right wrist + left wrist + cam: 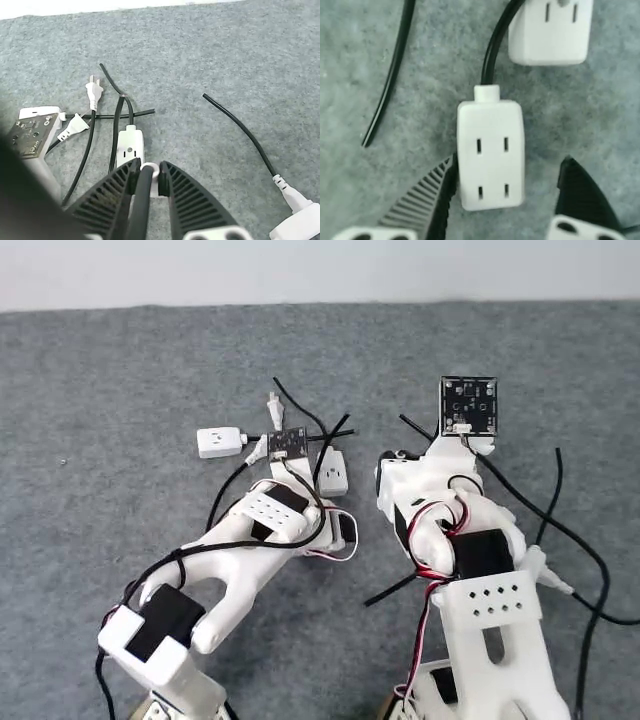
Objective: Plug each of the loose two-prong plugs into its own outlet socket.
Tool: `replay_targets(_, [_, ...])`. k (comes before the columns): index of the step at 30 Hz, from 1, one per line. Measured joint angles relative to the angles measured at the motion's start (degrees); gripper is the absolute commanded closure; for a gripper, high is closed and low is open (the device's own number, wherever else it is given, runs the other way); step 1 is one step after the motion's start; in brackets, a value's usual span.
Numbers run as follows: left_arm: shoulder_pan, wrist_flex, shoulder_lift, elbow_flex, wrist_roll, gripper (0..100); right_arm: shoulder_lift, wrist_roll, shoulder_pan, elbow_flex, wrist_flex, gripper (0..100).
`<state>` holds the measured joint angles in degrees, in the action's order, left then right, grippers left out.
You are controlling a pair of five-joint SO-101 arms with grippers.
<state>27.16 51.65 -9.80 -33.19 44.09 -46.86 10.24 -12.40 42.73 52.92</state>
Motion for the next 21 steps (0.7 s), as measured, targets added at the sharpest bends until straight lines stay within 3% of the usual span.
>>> replay_targets(7, [0.88, 2.11, 9.41, -5.54, -0.7, 68, 0.0, 0.0, 0.0, 0.0, -0.09, 99.1])
replay_targets(13, [0.79, 2.11, 26.64, -17.67, -6.95, 68, 0.0, -1.76, -2.29, 4.13, -3.52, 99.1])
replay_targets(21, [-18.73, 5.98, 44.84, -27.87, -14.42, 69, 0.0, -2.02, -10.99, 12.4, -12.13, 99.1])
